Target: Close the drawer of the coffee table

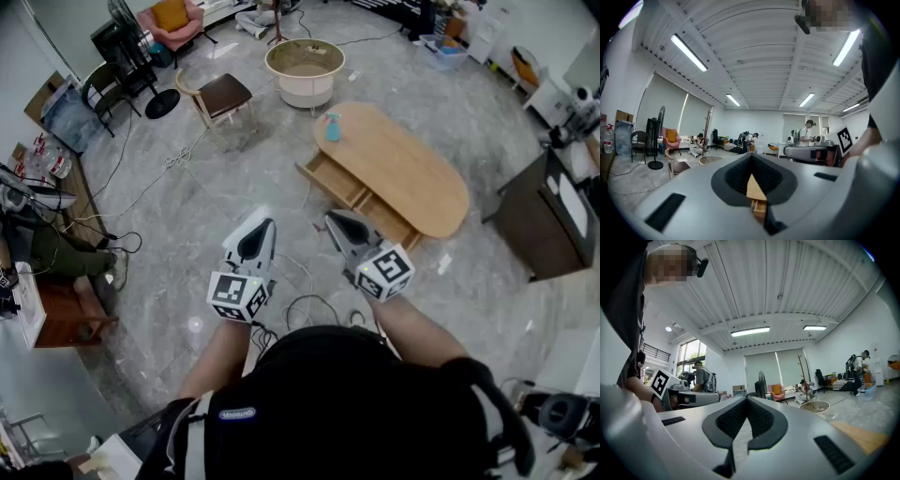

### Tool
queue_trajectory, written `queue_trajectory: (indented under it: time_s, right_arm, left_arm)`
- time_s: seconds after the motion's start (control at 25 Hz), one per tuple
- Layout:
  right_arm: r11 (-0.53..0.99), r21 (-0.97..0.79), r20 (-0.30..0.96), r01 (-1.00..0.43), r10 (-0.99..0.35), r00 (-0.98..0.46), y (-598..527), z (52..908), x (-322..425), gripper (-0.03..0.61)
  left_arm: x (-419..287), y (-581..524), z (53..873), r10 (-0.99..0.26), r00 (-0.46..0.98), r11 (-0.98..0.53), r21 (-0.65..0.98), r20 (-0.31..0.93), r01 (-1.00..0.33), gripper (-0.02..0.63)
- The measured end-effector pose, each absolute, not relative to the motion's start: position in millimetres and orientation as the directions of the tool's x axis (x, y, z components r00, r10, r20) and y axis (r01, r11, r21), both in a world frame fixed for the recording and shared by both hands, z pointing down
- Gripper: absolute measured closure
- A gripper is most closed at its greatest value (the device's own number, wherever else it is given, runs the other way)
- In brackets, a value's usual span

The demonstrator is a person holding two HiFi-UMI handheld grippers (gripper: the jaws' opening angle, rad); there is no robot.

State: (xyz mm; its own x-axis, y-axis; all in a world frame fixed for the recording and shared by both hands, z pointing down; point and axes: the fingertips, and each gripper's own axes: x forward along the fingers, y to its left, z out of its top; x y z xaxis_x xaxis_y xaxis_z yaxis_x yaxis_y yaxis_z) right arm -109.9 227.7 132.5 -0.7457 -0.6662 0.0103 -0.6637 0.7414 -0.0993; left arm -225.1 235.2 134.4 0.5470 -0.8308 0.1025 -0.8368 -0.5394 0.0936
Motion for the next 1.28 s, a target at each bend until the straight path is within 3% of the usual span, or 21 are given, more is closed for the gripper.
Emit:
queue_trajectory:
  time_s: [0.16,0.72,0.76,0.8,0.84,1.28]
  right_arm:
    - [0.751,-0.118,-0.042,-0.650,-0.657,-0.752,232.4,126.3,-105.3,0.570]
    - [0.753,-0.084,-0.029,-0.653,-0.656,-0.754,240.2,133.4,-113.3,0.558]
    - [0.757,-0.090,-0.026,-0.647,-0.651,-0.759,240.0,134.5,-114.8,0.466]
    - [0.763,-0.098,-0.020,-0.639,-0.643,-0.766,239.9,136.6,-116.8,0.400]
    - [0.769,-0.106,-0.015,-0.630,-0.635,-0.772,240.0,138.6,-118.9,0.393]
    - [0.746,-0.104,-0.012,-0.658,-0.662,-0.749,235.8,145.3,-120.0,0.390]
  left_arm:
    - [-222.1,236.9,133.4,-0.830,0.549,-0.542,0.089,0.098,-0.835,0.609]
    - [-219.8,241.0,142.7,-0.827,0.556,-0.547,0.106,0.085,-0.830,0.606]
    - [-218.2,241.8,143.1,-0.821,0.565,-0.556,0.106,0.082,-0.824,0.535]
    - [-217.0,242.6,143.9,-0.815,0.574,-0.565,0.106,0.080,-0.818,0.408]
    - [-216.7,243.1,144.6,-0.811,0.579,-0.571,0.107,0.078,-0.814,0.374]
    - [-235.5,239.4,150.0,-0.829,0.556,-0.548,0.111,0.065,-0.829,0.353]
